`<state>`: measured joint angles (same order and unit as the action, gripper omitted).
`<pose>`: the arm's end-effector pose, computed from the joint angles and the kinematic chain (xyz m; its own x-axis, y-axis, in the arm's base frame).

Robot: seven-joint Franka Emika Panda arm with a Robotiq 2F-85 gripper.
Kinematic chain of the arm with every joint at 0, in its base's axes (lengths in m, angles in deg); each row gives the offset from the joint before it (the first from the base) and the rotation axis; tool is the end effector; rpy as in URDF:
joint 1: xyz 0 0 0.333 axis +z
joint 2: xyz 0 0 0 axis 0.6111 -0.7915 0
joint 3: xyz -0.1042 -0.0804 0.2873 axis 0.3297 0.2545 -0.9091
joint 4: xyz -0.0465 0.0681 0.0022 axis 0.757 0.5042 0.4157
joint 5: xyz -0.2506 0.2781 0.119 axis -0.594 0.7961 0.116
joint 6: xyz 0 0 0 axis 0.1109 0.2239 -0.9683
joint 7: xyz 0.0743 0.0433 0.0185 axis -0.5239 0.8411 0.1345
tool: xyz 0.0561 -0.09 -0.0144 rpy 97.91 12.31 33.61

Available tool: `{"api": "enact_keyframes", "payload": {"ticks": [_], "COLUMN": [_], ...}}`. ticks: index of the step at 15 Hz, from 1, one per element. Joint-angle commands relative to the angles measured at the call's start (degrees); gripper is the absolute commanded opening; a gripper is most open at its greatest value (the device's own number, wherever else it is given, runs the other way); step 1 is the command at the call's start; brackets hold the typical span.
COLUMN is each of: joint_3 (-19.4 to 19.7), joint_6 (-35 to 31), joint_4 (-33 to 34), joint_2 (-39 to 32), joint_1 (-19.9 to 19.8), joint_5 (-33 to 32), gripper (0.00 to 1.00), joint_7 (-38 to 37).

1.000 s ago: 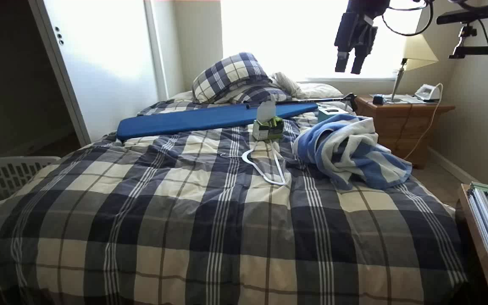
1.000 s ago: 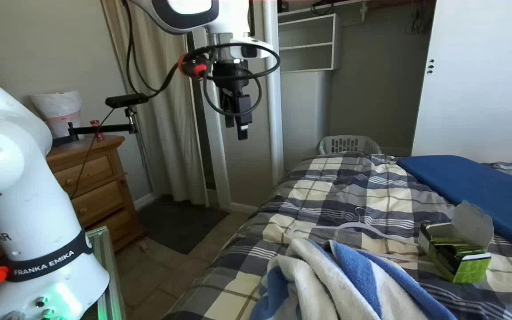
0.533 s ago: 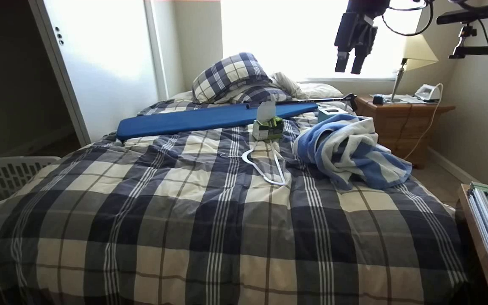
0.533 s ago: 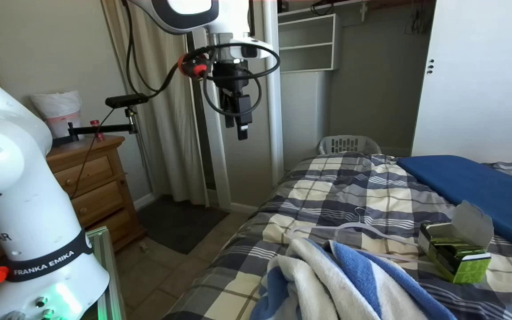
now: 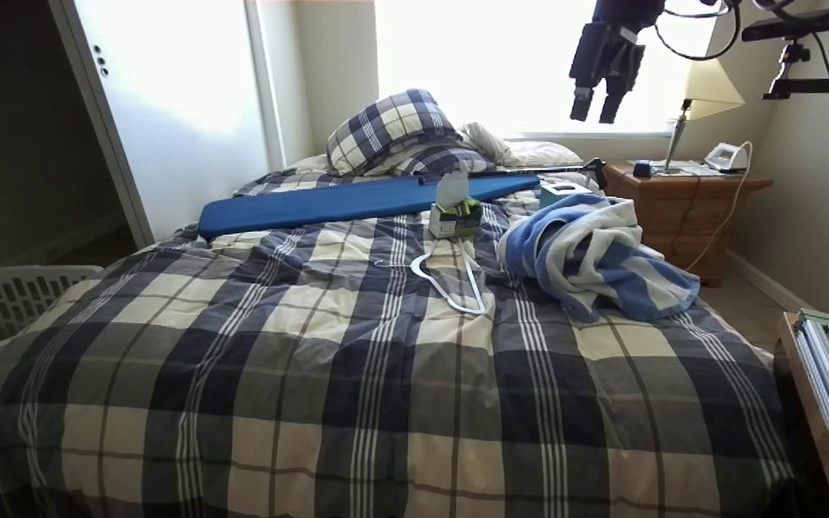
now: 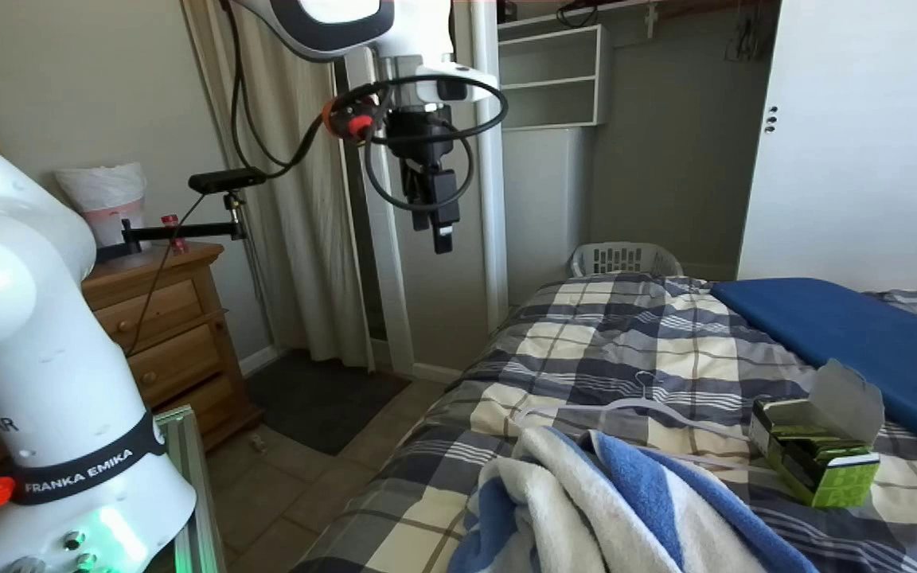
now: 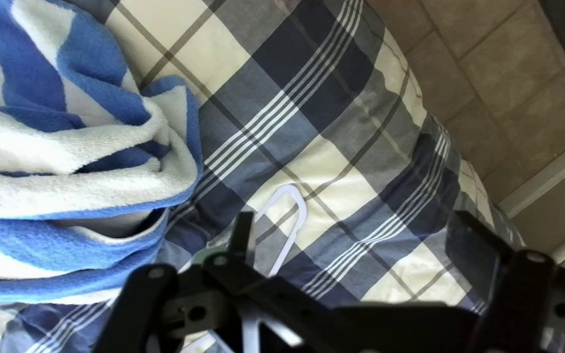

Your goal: Pick the corner of the striped blue and white towel and move it a little to the left on the bed

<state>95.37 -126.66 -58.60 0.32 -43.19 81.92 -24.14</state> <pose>0.4020 -0.1025 0.4440 0.9626 -0.2647 0.0587 -0.2561 -0.9587 -0.1233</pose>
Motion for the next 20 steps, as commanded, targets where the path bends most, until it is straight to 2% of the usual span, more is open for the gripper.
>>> {"api": "enact_keyframes", "payload": {"ticks": [1,3,8,14,15,16,20], "joint_3": [2.94,5.35,13.33,20.29,20.83,19.86,20.46], "joint_6": [-5.55,-10.55,-22.75,-40.84,-41.08,-37.58,-40.38], "joint_4": [-3.74,-6.13,-11.43,-12.84,-11.89,-13.39,-12.61], "joint_2": [0.6,-0.07,-4.49,-16.63,-19.25,-13.56,-18.69], "joint_1": [-5.64,-8.91,-14.75,-19.99,-20.34,-19.75,-20.61], "joint_5": [-2.54,-4.51,-4.64,-6.12,-4.94,-4.37,-4.45], "gripper": [1.0,1.0,1.0,1.0,1.0,1.0,1.0], "joint_7": [0.73,2.27,9.72,17.02,15.87,16.15,16.09]}}
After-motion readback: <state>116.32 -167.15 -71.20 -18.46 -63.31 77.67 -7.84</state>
